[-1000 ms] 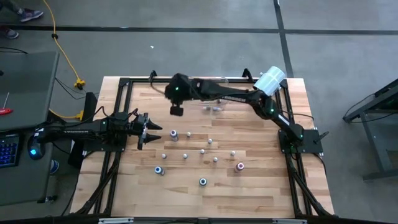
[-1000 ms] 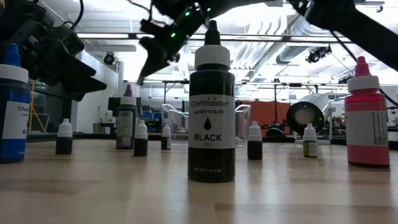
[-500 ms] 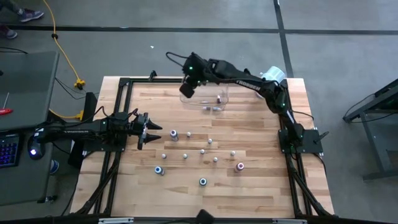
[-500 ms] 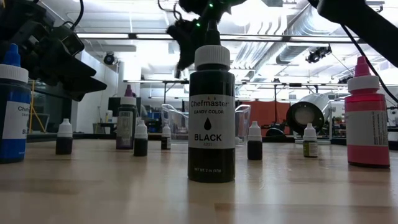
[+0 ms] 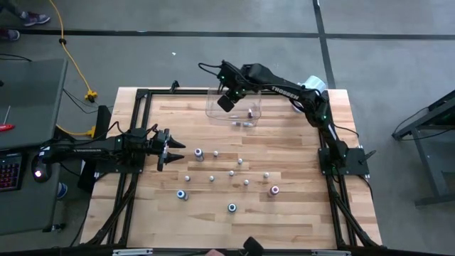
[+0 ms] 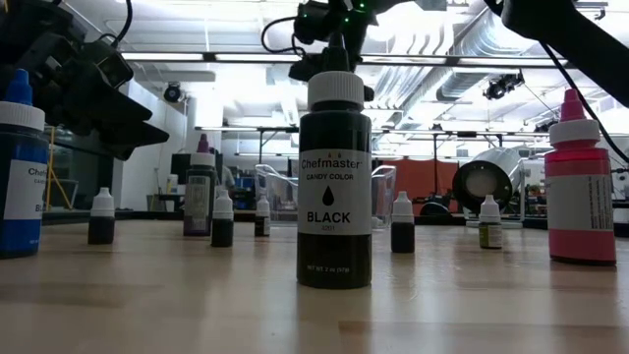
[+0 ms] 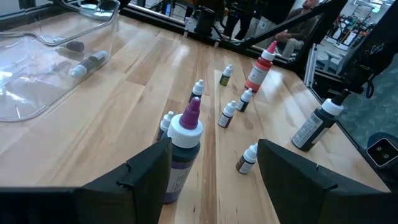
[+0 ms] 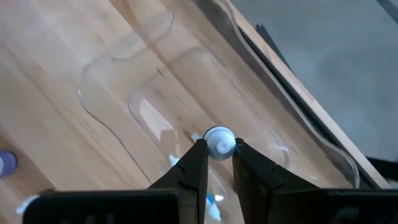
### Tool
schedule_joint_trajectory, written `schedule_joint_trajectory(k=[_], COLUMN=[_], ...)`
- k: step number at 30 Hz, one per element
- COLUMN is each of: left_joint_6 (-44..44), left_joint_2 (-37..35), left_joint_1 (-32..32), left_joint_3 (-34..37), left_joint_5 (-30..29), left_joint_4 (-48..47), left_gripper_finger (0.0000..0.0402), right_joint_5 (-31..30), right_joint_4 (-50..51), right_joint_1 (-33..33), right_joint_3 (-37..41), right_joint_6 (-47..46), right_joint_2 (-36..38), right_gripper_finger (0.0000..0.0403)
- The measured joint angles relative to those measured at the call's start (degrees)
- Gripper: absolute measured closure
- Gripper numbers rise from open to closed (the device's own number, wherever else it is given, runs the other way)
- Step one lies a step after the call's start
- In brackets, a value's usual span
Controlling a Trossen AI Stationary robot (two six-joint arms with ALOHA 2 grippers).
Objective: Pick & Place food coloring
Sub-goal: Put the small green food coloring into the transparent container
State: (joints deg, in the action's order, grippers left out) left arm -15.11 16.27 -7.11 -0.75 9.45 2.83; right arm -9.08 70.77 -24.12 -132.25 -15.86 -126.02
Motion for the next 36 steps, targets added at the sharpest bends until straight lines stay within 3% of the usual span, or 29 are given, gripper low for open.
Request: schedule_joint_trajectory(k=[4,12,17,36], left_joint_6=[0.00,0.00,0.00,0.00], left_joint_2=[0.00,0.00,0.00,0.00], left_joint_1=[0.01,0.02,0.01,0.00], left_joint_3=[0.00,0.00,0.00,0.00], left_joint_5=[0.00,-0.02,0.00,-0.02], left_joint_4=[0.00,0.00,0.00,0.00], left_gripper_finger=[0.0167,0.0167,0.0167,0.0167], right_joint_5=[0.74,6.28,7.10,6.36], right_joint_4=[-0.69,-16.82,-20.36,-27.42], right_joint_1=[-0.03,-1.01,-3.11,-5.49], right_joint_3=[3.38,22.69,31.12,38.75], right_joint_6=[-0.11,-2.16,-3.45,-3.19], right_joint_2=[0.59,6.24,7.32,7.43], right_gripper_finger=[0.0346,0.0347,0.0354,0.0339])
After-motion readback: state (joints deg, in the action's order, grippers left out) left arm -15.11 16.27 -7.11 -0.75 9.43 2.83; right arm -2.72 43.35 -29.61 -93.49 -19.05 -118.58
